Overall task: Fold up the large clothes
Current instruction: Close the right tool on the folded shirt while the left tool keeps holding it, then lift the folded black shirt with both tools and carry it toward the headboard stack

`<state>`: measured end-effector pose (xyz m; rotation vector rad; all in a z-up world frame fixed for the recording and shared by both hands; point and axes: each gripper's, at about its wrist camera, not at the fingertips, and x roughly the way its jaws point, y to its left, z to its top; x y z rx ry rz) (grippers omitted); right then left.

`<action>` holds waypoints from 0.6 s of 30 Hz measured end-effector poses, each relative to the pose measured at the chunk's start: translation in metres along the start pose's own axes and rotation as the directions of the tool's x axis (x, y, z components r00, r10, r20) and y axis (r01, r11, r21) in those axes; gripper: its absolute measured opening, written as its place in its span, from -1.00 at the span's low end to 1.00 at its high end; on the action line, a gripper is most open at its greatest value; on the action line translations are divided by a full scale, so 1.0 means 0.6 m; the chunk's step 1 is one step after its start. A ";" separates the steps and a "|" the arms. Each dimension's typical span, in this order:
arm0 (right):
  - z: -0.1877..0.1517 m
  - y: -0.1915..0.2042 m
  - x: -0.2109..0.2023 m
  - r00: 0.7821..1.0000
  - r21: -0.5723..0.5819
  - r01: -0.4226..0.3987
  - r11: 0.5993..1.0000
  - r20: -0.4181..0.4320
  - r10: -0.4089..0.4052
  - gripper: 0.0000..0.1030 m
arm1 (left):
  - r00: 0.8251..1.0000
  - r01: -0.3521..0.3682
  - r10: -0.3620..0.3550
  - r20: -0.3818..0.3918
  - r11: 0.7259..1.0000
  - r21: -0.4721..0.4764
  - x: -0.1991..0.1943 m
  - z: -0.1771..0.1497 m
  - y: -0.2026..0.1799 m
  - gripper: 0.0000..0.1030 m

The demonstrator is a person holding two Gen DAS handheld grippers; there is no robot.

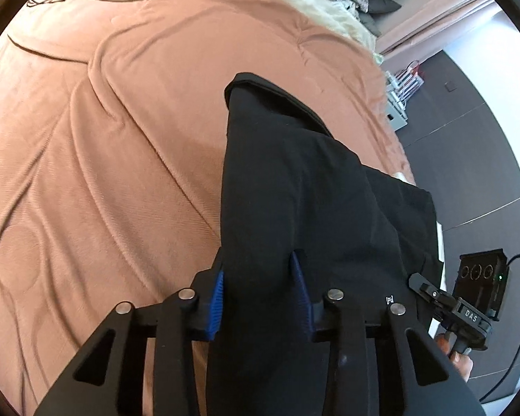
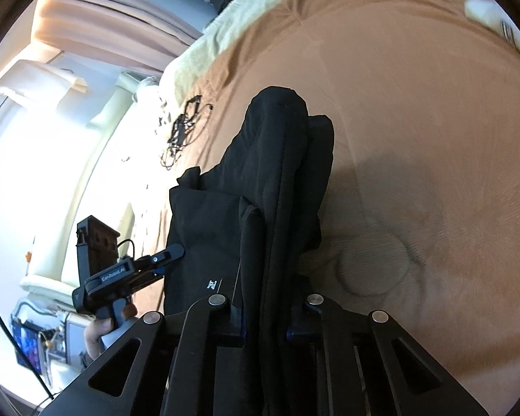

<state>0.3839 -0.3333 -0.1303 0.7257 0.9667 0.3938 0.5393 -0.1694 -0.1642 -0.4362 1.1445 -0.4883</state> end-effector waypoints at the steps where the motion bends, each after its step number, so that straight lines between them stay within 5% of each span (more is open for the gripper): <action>1: -0.001 0.014 -0.009 1.000 -0.015 -0.006 1.000 0.010 0.006 -0.71 | 1.000 0.006 -0.006 0.010 1.000 -0.001 -0.010 -0.001 -0.003 -0.31; 18: -0.040 0.227 -0.129 0.987 -0.214 -0.086 0.973 0.115 0.112 -0.71 | 0.966 0.086 -0.087 0.242 0.996 0.014 -0.273 -0.078 -0.027 -0.37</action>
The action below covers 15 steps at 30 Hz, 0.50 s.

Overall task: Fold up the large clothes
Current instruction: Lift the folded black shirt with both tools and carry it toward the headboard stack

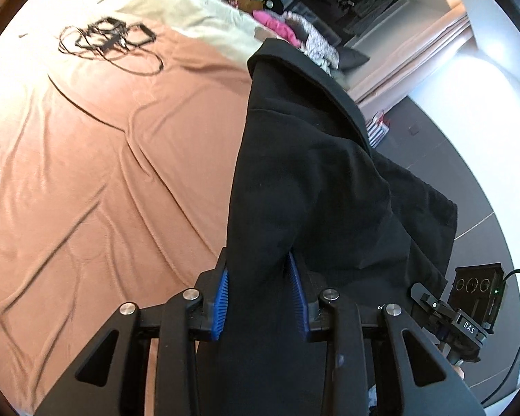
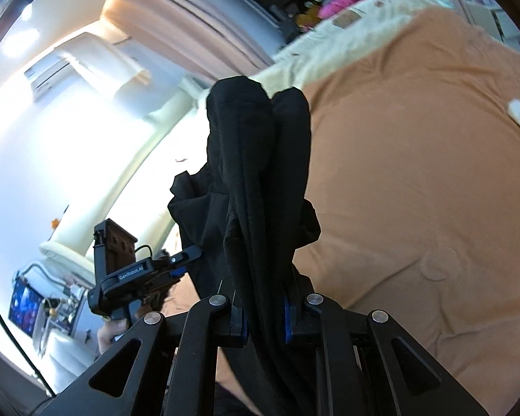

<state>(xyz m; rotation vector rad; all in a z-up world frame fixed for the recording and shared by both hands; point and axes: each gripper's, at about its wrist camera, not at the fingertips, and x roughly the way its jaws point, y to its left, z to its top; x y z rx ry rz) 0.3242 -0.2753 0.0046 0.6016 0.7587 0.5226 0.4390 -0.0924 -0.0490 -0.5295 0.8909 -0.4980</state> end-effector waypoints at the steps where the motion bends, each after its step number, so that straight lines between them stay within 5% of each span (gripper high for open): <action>1: 0.001 0.019 -0.004 1.000 -0.017 -0.008 1.000 0.003 0.008 -0.71 | 1.000 0.001 -0.001 0.017 1.000 0.001 -0.020 -0.001 0.000 -0.37; 15: -0.002 0.206 0.009 0.995 -0.176 -0.103 0.979 -0.011 0.103 -0.71 | 0.978 -0.013 0.013 0.207 1.000 0.000 -0.250 -0.001 0.031 -0.37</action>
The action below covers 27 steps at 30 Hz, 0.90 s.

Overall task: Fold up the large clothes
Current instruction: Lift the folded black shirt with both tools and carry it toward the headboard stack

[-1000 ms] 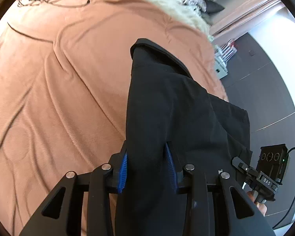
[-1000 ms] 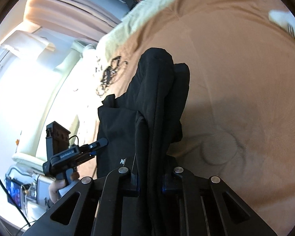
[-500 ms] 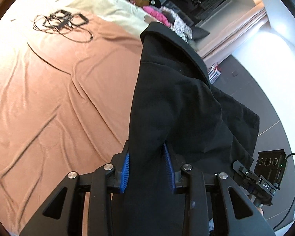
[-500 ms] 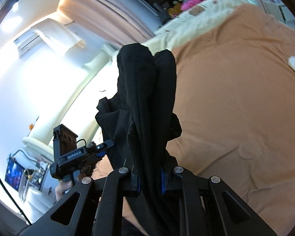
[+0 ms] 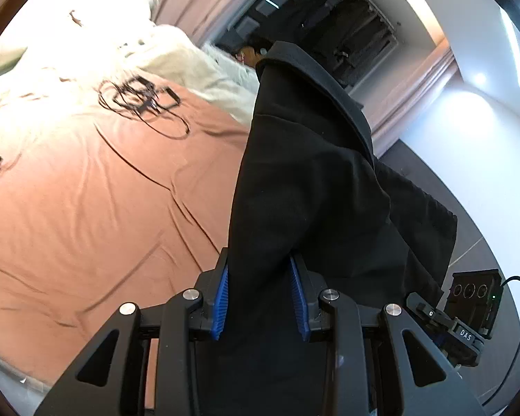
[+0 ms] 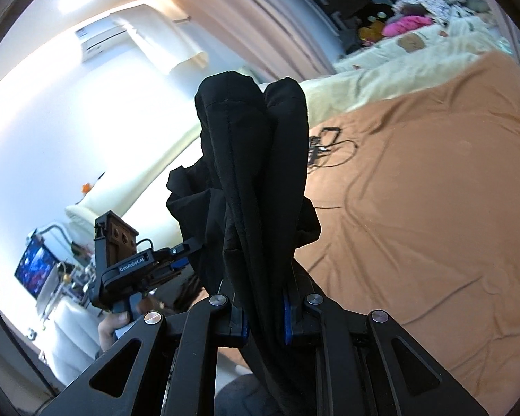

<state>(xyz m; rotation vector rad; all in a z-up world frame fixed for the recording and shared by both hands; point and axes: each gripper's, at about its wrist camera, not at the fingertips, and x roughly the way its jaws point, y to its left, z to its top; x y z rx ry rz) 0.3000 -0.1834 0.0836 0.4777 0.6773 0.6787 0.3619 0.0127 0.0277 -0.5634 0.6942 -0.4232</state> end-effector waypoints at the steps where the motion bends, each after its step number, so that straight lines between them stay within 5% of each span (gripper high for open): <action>1: 0.001 0.012 0.005 1.000 -0.010 -0.007 1.000 -0.002 0.007 -0.71 | 1.000 -0.002 0.002 0.014 1.000 -0.003 -0.016 0.003 0.009 -0.37; 14: -0.036 0.145 0.067 0.994 -0.115 -0.105 0.988 -0.055 0.099 -0.71 | 0.988 -0.060 0.064 0.143 0.998 -0.036 -0.199 0.003 0.120 -0.37; 27: -0.098 0.283 0.184 0.968 -0.179 -0.217 0.960 -0.169 0.187 -0.71 | 0.953 -0.149 0.167 0.253 0.985 -0.090 -0.397 -0.006 0.248 -0.40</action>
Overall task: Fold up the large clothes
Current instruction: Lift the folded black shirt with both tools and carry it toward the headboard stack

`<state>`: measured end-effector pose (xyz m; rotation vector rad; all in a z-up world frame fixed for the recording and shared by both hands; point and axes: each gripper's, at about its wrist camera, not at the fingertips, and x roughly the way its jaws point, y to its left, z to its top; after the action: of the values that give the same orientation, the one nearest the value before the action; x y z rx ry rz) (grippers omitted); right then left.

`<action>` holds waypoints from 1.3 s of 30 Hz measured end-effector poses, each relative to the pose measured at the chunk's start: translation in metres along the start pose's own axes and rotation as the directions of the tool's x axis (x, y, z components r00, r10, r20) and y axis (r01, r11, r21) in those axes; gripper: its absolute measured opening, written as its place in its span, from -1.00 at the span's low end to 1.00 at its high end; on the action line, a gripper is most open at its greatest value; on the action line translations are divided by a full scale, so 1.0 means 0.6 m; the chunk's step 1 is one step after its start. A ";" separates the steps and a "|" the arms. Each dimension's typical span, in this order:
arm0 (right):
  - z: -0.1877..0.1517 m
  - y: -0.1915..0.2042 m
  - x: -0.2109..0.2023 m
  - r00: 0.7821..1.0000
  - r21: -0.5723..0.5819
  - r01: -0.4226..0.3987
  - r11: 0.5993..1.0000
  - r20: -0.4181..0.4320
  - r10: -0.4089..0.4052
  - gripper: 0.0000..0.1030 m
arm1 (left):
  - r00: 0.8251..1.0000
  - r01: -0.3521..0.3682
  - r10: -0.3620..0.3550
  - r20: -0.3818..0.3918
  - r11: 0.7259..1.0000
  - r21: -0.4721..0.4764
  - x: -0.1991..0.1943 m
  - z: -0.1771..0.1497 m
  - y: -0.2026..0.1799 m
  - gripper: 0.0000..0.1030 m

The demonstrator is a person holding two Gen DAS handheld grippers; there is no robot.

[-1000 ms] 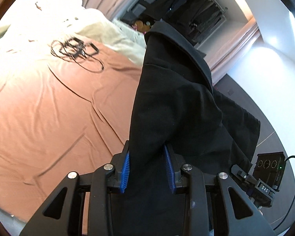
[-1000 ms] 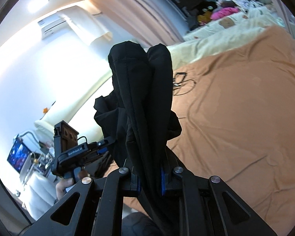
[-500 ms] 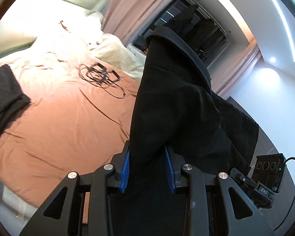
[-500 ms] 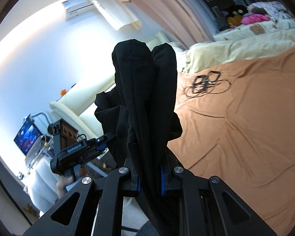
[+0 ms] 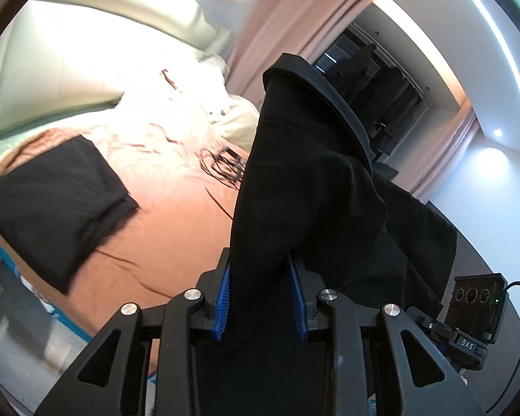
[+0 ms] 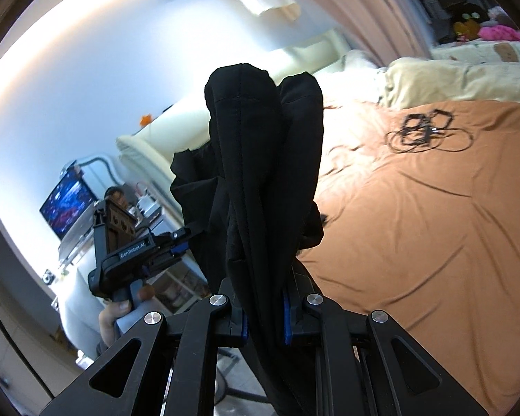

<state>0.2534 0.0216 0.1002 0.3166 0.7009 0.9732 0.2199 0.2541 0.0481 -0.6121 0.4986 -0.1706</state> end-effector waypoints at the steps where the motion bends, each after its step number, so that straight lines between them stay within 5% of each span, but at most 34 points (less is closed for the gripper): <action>1: 0.000 0.014 0.017 1.000 -0.013 -0.009 1.000 -0.011 0.009 -0.71 | 1.000 -0.007 0.007 0.007 1.000 0.000 -0.007 0.004 0.008 -0.40; 11: 0.010 0.079 0.127 0.995 -0.089 -0.074 0.993 -0.075 0.068 -0.71 | 0.989 -0.106 0.107 0.098 0.994 -0.013 -0.111 0.078 0.131 -0.51; 25: 0.047 0.125 0.358 0.966 -0.074 -0.225 0.971 -0.145 0.213 -0.71 | 0.929 -0.333 0.324 0.181 0.943 0.023 -0.153 0.188 0.266 -0.58; 33: 0.055 0.082 0.488 0.939 0.001 -0.298 0.955 -0.182 0.293 -0.71 | 0.898 -0.418 0.408 0.165 0.908 0.031 -0.099 0.256 0.347 -0.58; 39: 0.051 0.033 0.572 0.923 0.067 -0.311 0.948 -0.217 0.319 -0.71 | 0.896 -0.437 0.433 0.099 0.899 0.023 0.001 0.285 0.405 -0.59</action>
<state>0.3876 0.3222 -0.0033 0.3567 0.8906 1.3208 0.3069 0.5373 0.0257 -0.4478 0.5294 0.2715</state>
